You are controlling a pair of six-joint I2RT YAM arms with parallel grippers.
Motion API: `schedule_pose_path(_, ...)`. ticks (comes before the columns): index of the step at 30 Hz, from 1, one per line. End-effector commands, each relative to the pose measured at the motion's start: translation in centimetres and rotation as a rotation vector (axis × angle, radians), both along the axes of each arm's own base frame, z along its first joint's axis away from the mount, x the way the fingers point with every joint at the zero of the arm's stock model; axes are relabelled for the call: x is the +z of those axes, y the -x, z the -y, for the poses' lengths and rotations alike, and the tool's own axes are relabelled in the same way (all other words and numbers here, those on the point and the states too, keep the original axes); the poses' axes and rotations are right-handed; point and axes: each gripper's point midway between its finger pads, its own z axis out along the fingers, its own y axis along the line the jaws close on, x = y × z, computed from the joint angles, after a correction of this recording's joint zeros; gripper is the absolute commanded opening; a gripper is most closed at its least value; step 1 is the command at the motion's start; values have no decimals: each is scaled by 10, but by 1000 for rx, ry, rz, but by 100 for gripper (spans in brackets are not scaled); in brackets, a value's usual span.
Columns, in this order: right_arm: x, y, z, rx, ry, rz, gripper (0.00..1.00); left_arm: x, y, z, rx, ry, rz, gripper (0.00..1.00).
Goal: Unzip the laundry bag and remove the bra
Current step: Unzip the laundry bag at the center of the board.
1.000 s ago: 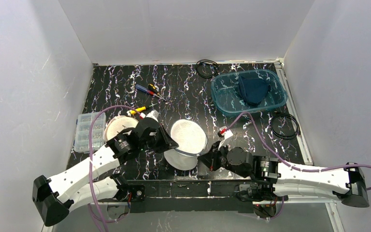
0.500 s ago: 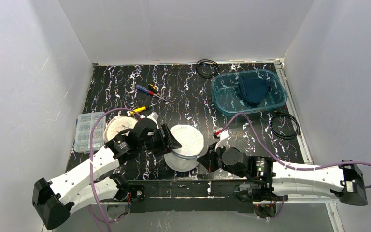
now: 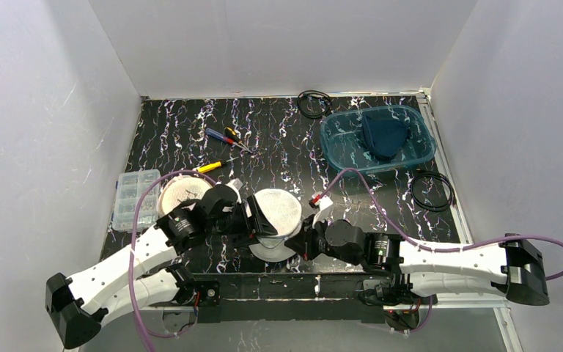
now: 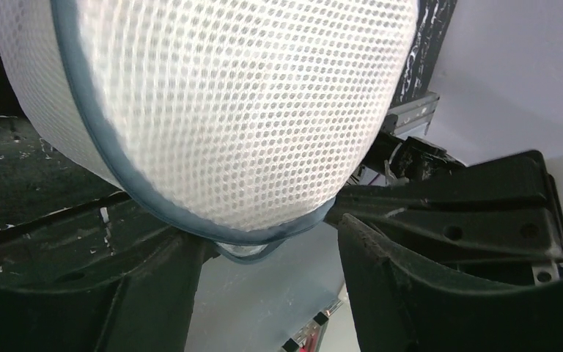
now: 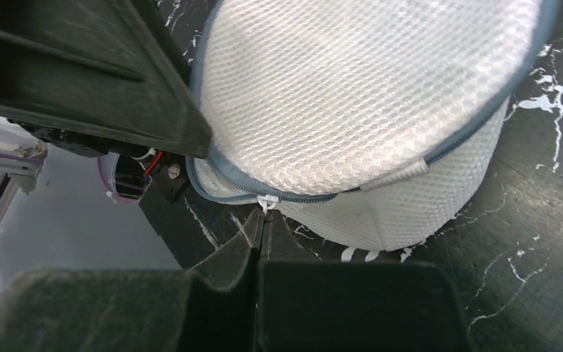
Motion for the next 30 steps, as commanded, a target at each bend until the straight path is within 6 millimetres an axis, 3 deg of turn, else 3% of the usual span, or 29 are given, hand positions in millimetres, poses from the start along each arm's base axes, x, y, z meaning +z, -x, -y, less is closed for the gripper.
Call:
schedule_pose_path(1,45,3,-21,45,-122,35,1,4,-7,-1,22,-44,7,64)
schedule_pose_path(10,55,1,-10,28,-123,49,1,-5,-25,-11,94,-154,34,55)
schedule_pose_path(17,52,0,-1,2,-129,42,1,-11,-32,-21,150,-201,48,20)
schedule_pose_path(23,46,-3,8,-22,-114,41,1,-14,-32,-28,174,-220,49,0)
schedule_pose_path(30,36,-7,23,-72,-100,29,1,-17,-32,-36,203,-240,54,0)
